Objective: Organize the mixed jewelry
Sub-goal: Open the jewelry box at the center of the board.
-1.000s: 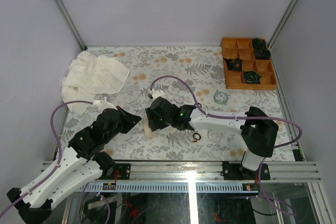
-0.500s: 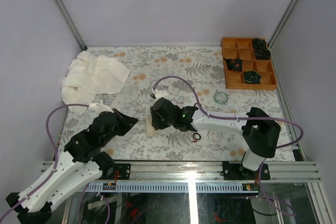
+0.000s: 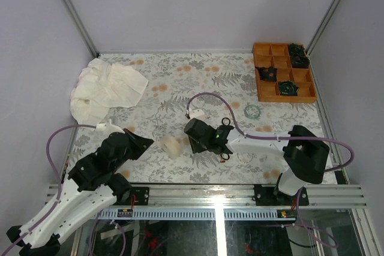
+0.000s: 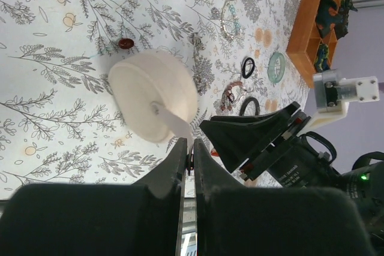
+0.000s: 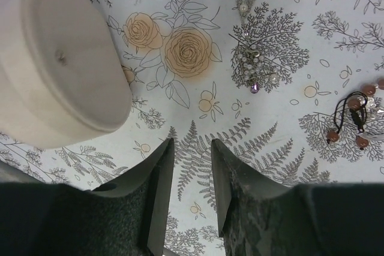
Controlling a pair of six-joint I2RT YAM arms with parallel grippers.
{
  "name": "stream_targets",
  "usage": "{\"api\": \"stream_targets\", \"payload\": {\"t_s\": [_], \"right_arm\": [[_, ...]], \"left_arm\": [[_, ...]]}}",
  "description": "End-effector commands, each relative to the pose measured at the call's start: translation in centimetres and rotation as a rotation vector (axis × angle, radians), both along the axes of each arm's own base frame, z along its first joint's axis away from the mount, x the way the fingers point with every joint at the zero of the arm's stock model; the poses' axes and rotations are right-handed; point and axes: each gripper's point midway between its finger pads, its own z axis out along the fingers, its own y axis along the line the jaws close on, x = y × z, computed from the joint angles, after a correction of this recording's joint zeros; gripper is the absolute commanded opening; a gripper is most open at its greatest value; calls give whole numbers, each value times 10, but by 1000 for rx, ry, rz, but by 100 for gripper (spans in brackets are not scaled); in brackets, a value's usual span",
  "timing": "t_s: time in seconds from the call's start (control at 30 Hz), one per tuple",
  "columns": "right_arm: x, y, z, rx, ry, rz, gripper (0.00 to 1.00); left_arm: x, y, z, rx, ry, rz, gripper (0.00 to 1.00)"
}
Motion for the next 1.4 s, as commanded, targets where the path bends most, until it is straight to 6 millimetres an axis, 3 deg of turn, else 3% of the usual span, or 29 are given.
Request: {"api": "stream_targets", "payload": {"t_s": [0.0,0.13,0.27,0.53,0.7,0.9,1.03,1.23,1.37], "right_arm": [[8,3,27,65,-59,1,43],[3,26,53,182,-80,105,59],[-1,53,73,283,-97,218,65],[11,85,80,267,-103,282,55],[14,95,62,224,-79,301,49],[21,88,42,129,-65,258,43],[23,78,26,47,-55,227,33],[20,61,7,-25,-40,194,23],[16,51,-5,-49,-30,181,21]], "left_arm": [[-1,6,-5,16,12,23,0],[-6,10,-11,12,24,33,0],[-9,13,-15,12,29,38,0],[-10,15,-18,23,37,40,0],[-10,16,-18,28,37,40,0],[-13,17,-18,28,38,39,0],[-16,20,-19,22,42,43,0],[-23,27,-18,12,47,54,0],[-27,28,-20,4,55,55,0]]}}
